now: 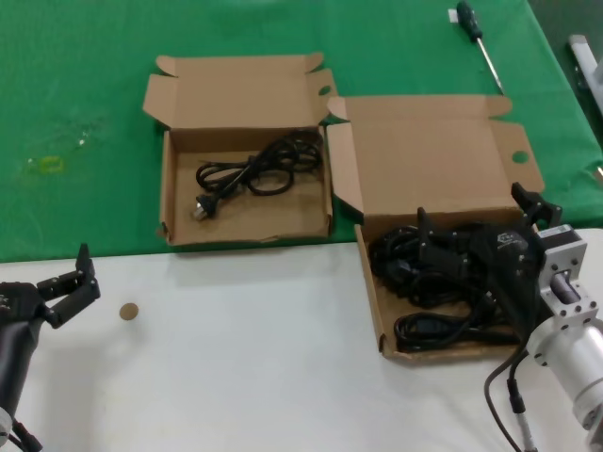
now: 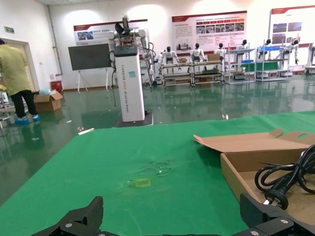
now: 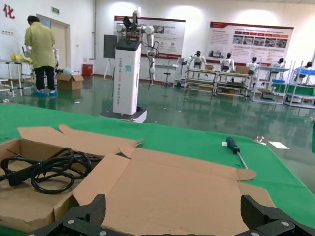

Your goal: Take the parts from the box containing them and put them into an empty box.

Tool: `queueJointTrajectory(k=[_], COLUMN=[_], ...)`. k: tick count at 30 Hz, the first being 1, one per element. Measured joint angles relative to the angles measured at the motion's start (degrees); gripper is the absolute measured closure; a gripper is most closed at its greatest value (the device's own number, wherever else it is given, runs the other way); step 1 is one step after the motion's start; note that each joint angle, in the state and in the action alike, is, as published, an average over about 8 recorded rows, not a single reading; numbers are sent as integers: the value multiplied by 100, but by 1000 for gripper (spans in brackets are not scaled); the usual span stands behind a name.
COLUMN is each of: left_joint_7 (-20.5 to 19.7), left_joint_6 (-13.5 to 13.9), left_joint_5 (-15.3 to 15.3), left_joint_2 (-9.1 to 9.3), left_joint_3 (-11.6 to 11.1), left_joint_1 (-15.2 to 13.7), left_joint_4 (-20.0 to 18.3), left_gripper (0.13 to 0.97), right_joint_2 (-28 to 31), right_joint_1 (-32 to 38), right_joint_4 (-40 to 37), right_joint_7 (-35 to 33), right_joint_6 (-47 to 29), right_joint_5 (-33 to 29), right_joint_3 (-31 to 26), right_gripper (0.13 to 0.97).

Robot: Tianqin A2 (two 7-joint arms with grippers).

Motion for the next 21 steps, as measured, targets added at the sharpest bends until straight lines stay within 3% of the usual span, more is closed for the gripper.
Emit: queueJointTrajectory(k=[21], left_joint_7=[0], left_joint_6=[0], left_joint_5=[0], left_joint_2=[0], left_joint_3=[0], left_joint_1=[0], left_joint_4=[0], left_gripper=[132], right_joint_2=[0], right_joint_1=[0], right_joint_4=[0], right_joint_7=[0], right_joint_6=[0], right_joint_5=[0], right_joint_3=[0], right_gripper=[129])
